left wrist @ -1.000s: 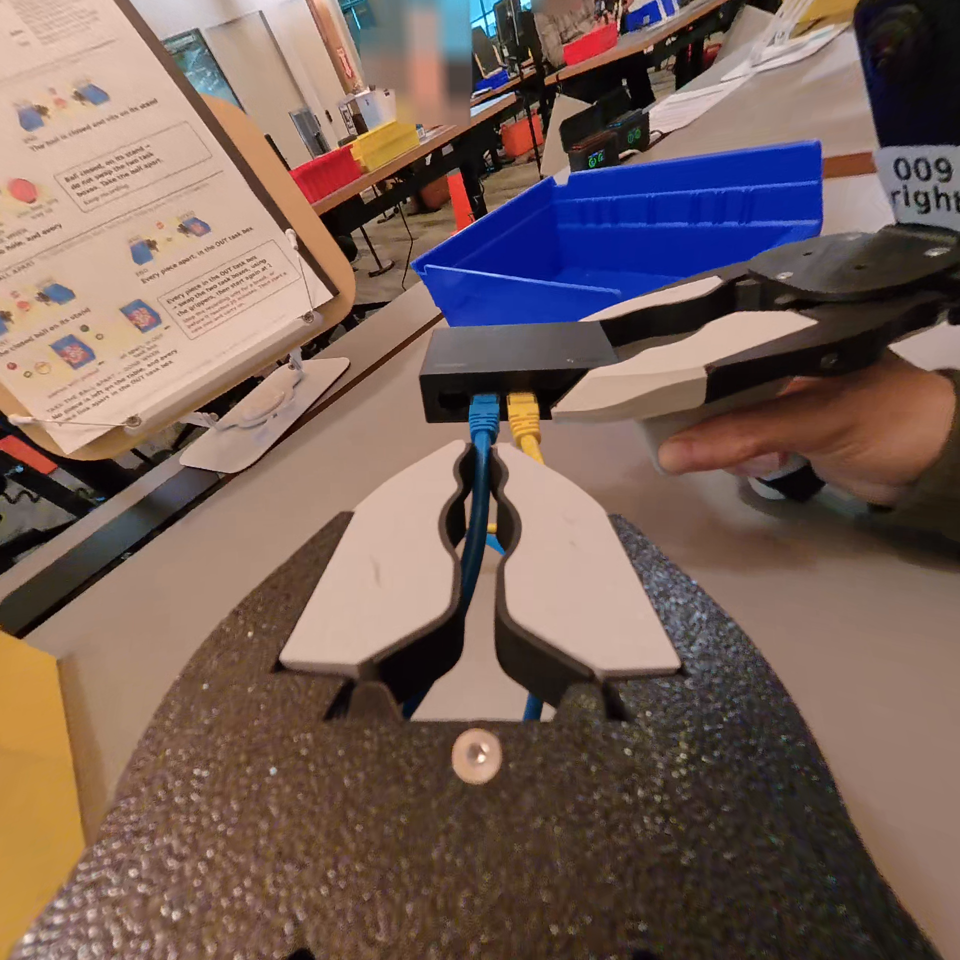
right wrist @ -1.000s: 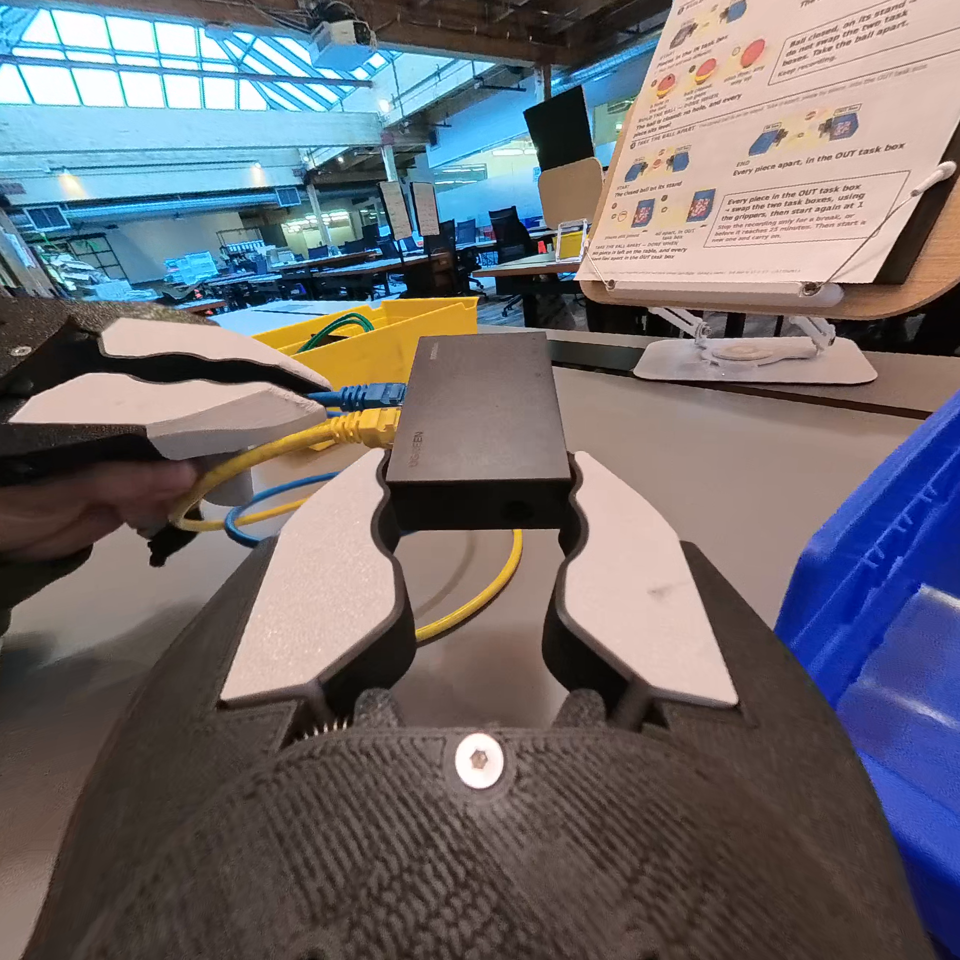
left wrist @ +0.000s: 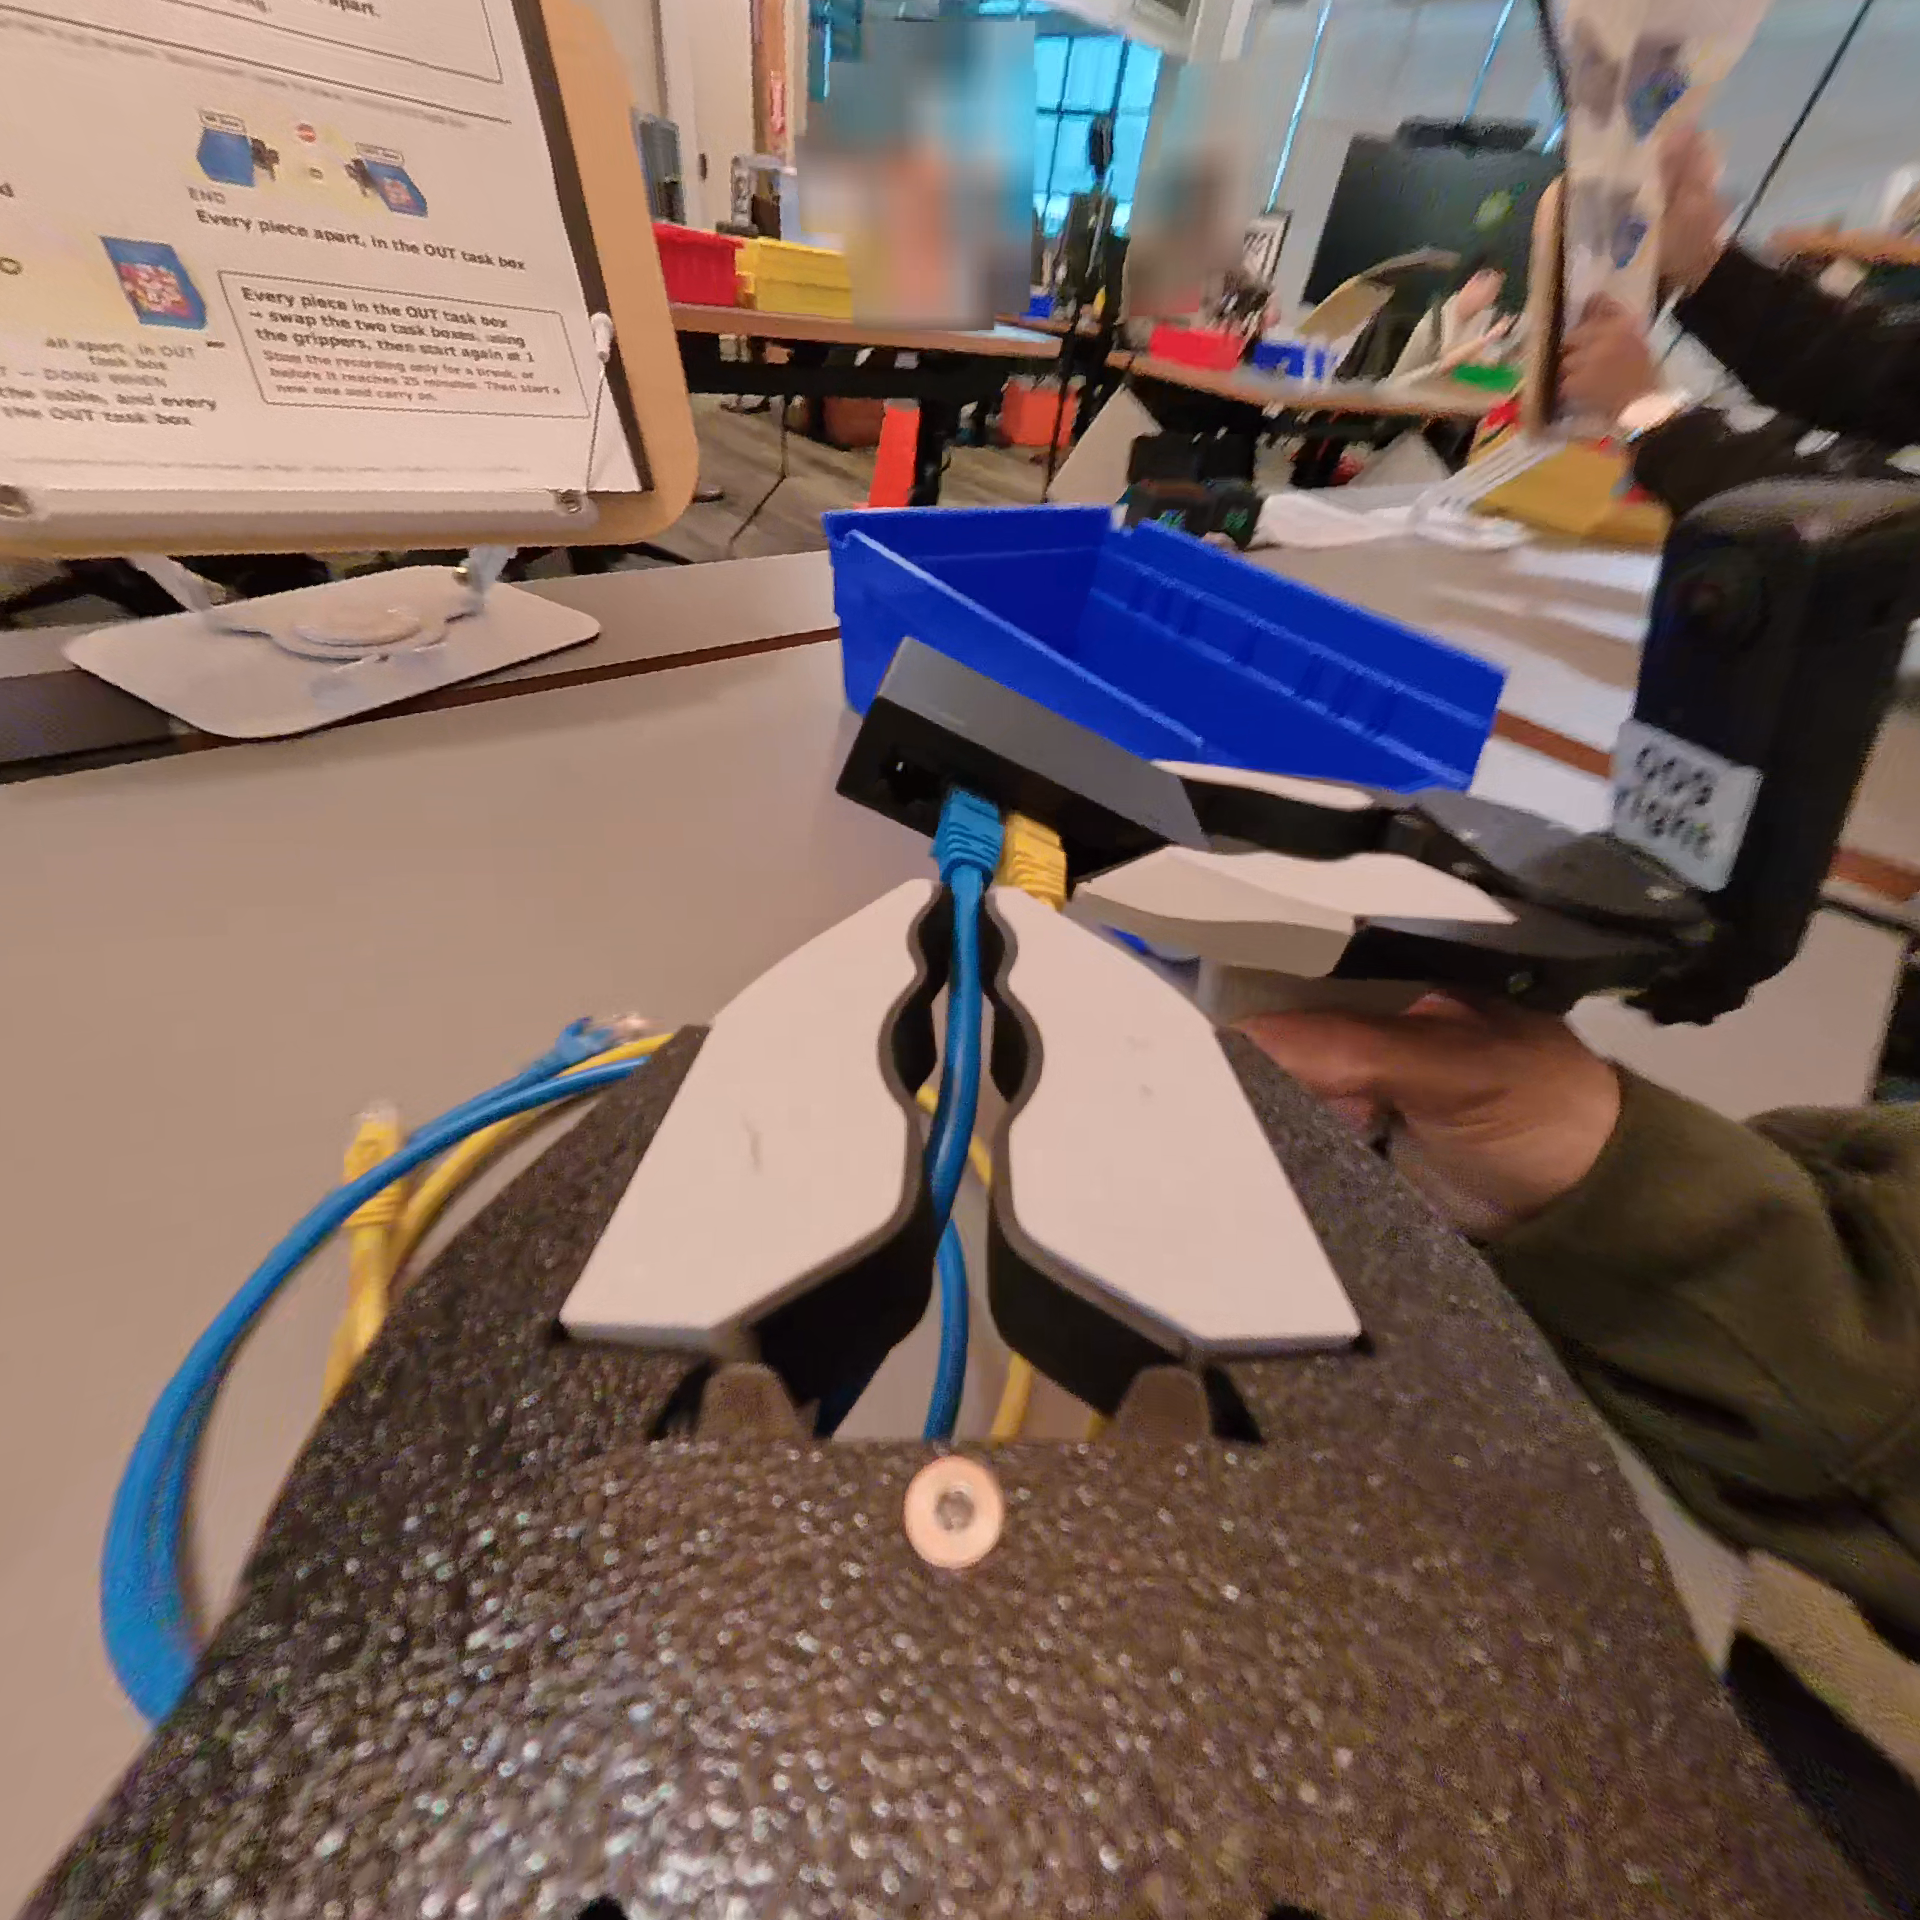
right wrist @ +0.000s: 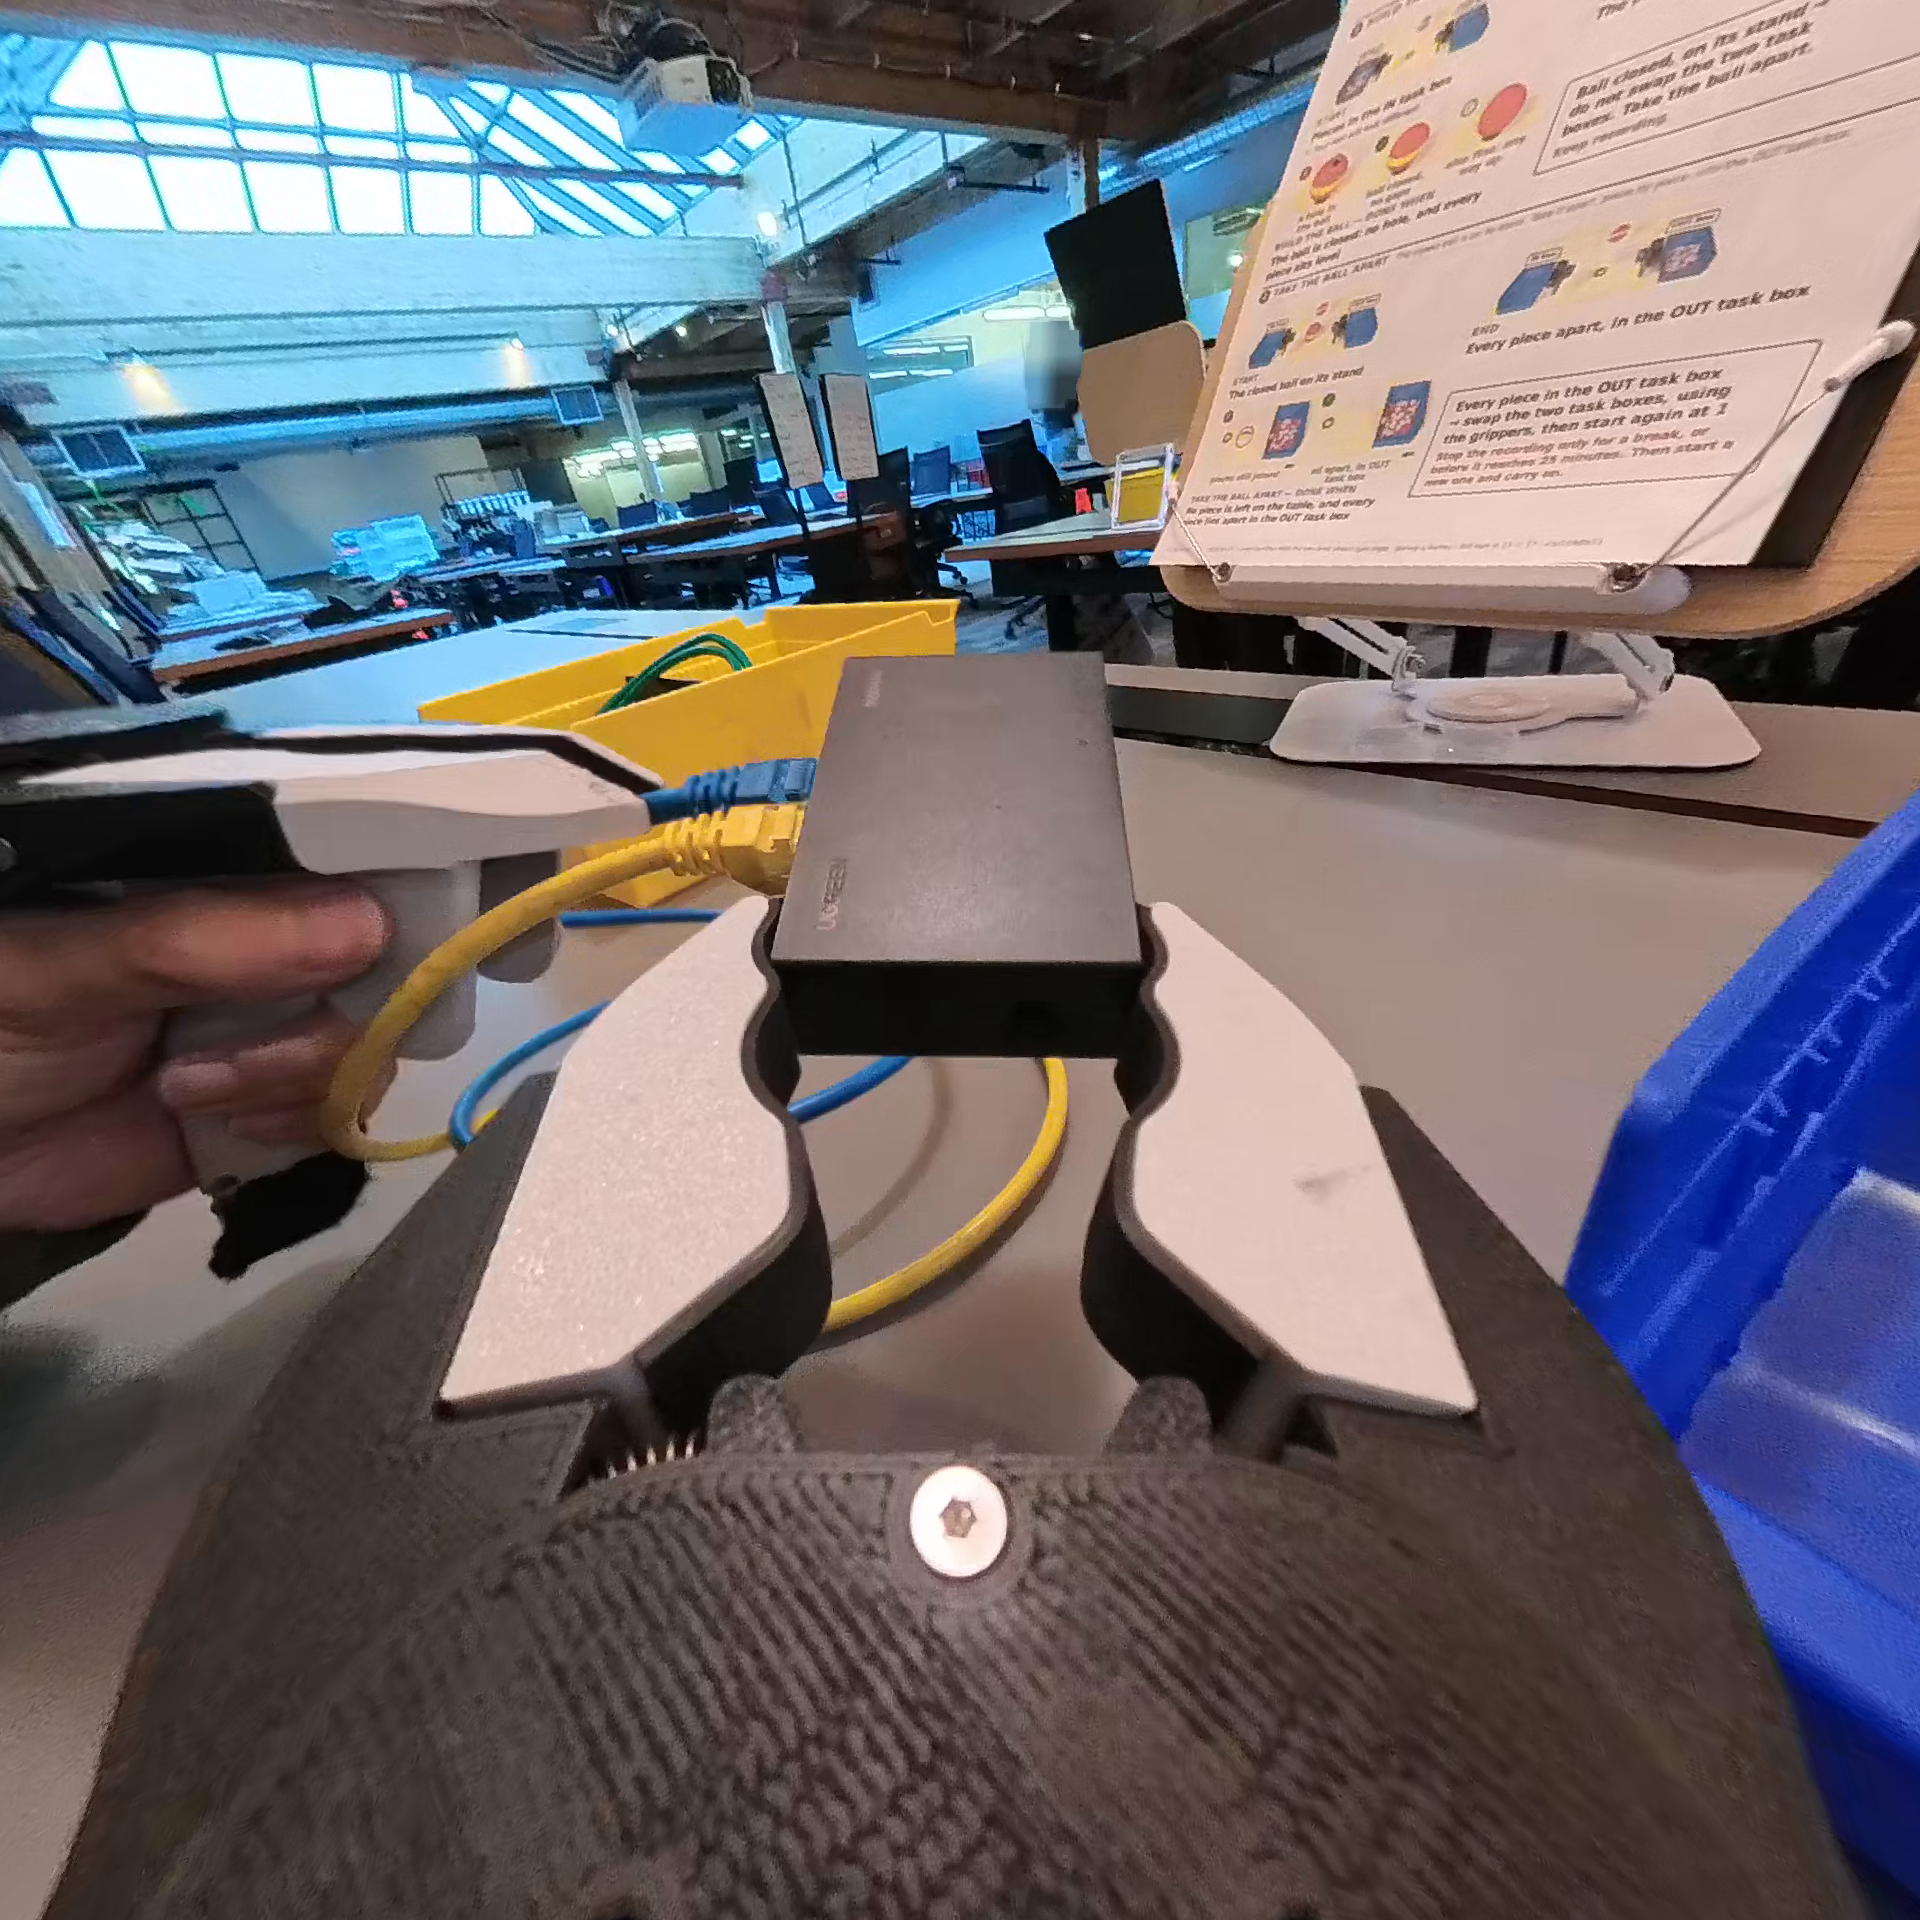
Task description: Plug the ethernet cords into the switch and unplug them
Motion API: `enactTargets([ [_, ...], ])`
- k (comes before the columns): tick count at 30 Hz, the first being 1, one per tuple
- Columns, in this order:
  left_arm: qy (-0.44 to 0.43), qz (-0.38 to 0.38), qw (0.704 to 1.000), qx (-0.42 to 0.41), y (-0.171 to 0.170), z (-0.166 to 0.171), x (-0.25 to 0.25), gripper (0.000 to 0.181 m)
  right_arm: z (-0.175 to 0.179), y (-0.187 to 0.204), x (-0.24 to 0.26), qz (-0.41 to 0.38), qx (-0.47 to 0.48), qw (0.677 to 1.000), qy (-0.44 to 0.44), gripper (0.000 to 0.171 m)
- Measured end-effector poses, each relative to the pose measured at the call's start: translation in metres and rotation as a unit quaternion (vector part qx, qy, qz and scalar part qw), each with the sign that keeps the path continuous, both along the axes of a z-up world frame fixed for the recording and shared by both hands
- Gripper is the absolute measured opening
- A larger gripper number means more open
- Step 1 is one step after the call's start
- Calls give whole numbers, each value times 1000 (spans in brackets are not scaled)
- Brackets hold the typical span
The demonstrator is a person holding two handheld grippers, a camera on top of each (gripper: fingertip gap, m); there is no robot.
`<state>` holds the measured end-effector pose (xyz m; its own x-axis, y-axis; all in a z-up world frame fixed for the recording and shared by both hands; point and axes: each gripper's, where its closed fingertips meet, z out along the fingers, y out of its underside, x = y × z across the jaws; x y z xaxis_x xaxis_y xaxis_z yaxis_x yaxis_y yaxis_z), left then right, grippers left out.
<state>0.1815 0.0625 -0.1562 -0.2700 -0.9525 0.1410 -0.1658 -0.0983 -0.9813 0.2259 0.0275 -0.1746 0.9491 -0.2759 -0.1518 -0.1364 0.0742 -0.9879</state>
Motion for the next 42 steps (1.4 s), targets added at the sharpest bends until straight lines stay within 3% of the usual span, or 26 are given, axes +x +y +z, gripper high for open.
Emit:
enactTargets([
  [5, 21, 32, 991, 127, 7, -8, 0, 4, -3, 3, 0, -5, -23, 1000, -18, 62],
  [11, -6, 26, 990, 141, 8, -4, -1, 7, -4, 4, 1, 2, -20, 1000, -8, 62],
  [15, -76, 37, 990, 117, 19, 39, -16, 17, -2, 0, 5, 4, -5, 1000, 11, 61],
  [18, -111, 45, 991, 60, 53, 79, -34, 18, 0, -1, 4, 7, 3, 1000, 11, 61],
  [20, -82, 108, 990, 40, 109, 87, -38, 18, -1, 0, 3, 13, 2, 1000, 11, 61],
  [24, 114, 252, 957, 88, 248, 37, -41, 41, -2, 3, 0, 19, -7, 1000, 4, 61],
  [27, 205, 268, 940, 51, 307, 0, -33, 50, -4, 5, -2, 27, -16, 1000, -1, 61],
  [34, 283, 208, 923, -161, 330, -53, 10, 48, -5, 7, -6, 31, -25, 999, -12, 61],
  [38, 270, 208, 902, -264, 333, -66, 23, 30, -4, 8, -9, 35, -26, 999, -23, 61],
  [40, 257, 196, 902, -286, 331, -69, 25, 12, -3, 8, -11, 40, -24, 999, -28, 61],
  [42, 242, 179, 909, -290, 327, -67, 25, 8, -2, 6, -11, 39, -18, 999, -30, 61],
])
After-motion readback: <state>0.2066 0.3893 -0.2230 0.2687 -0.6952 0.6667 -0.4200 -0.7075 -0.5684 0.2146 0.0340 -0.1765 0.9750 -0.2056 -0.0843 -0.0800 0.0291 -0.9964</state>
